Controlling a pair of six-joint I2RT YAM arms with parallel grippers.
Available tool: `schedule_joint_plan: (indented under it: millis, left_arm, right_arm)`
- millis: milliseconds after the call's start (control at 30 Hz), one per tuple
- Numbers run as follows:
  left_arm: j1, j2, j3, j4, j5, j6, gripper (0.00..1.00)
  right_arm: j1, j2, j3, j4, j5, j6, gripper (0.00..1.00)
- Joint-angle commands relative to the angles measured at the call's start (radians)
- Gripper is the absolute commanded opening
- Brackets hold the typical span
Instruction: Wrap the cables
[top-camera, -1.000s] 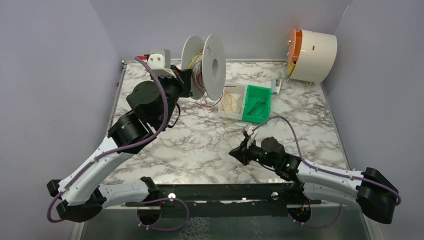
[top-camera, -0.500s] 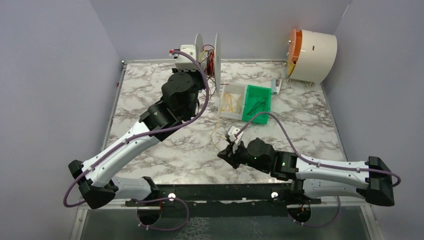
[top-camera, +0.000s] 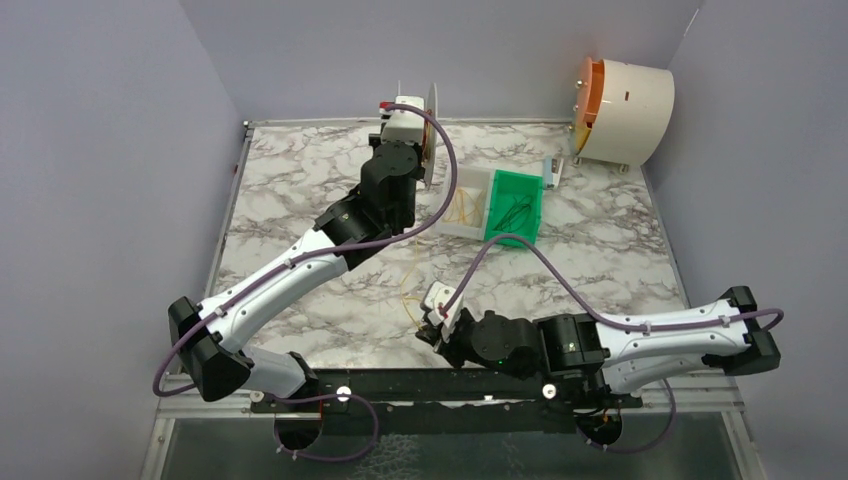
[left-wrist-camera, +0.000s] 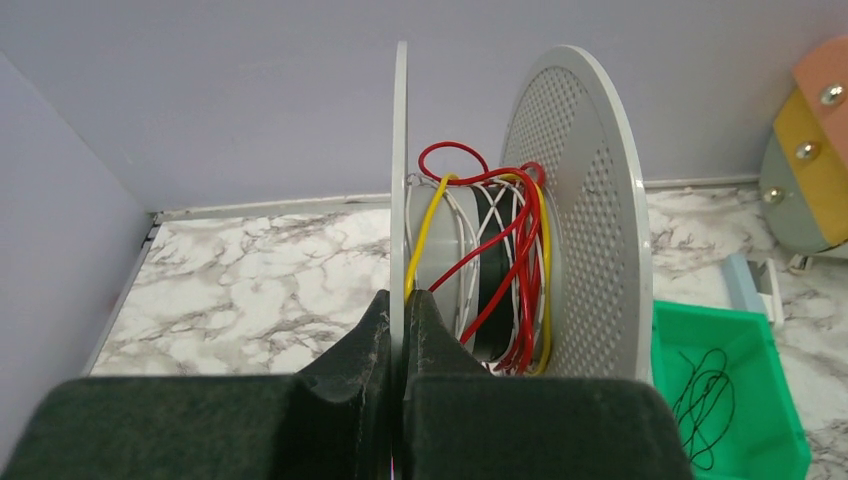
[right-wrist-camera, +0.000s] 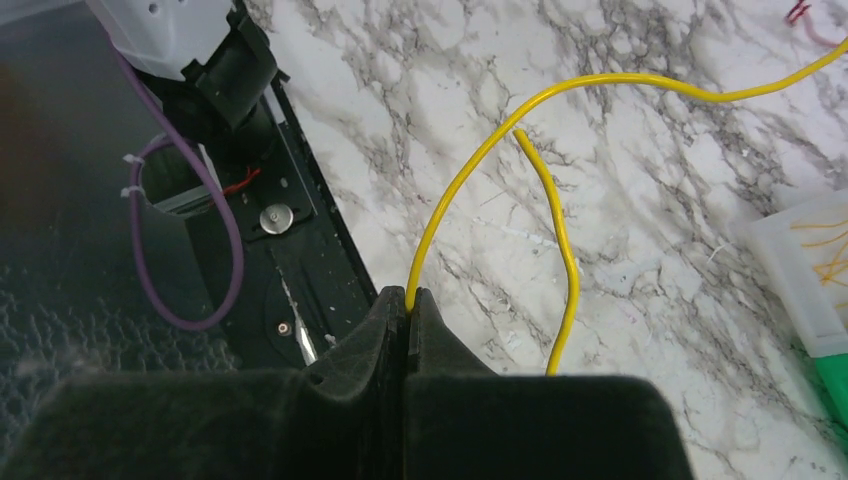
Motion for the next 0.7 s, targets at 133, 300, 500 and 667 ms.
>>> schedule_joint_plan:
  millis: [133, 300, 500, 667]
  left_arm:
    - [0.010, -0.080, -0.124, 0.078, 0.049, -0.029, 0.00]
    - [0.008, -0.111, -0.192, 0.053, 0.114, -0.055, 0.00]
    - [0.010, -0.169, -0.284, 0.035, 0.165, -0.076, 0.00]
    - [0.007, -0.225, -0.362, -0.003, 0.181, -0.097, 0.00]
  right_arm:
    - [0.029, -0.020, 0.156, -0.132, 0.129, 0.013, 0.01]
    - [0.029, -0.040, 0.270, -0.212, 0.153, 0.016, 0.01]
    - [0.029, -0.055, 0.372, -0.305, 0.249, 0.000, 0.01]
    - [0.029, -0.049, 0.446, -0.328, 0.300, -0.063, 0.01]
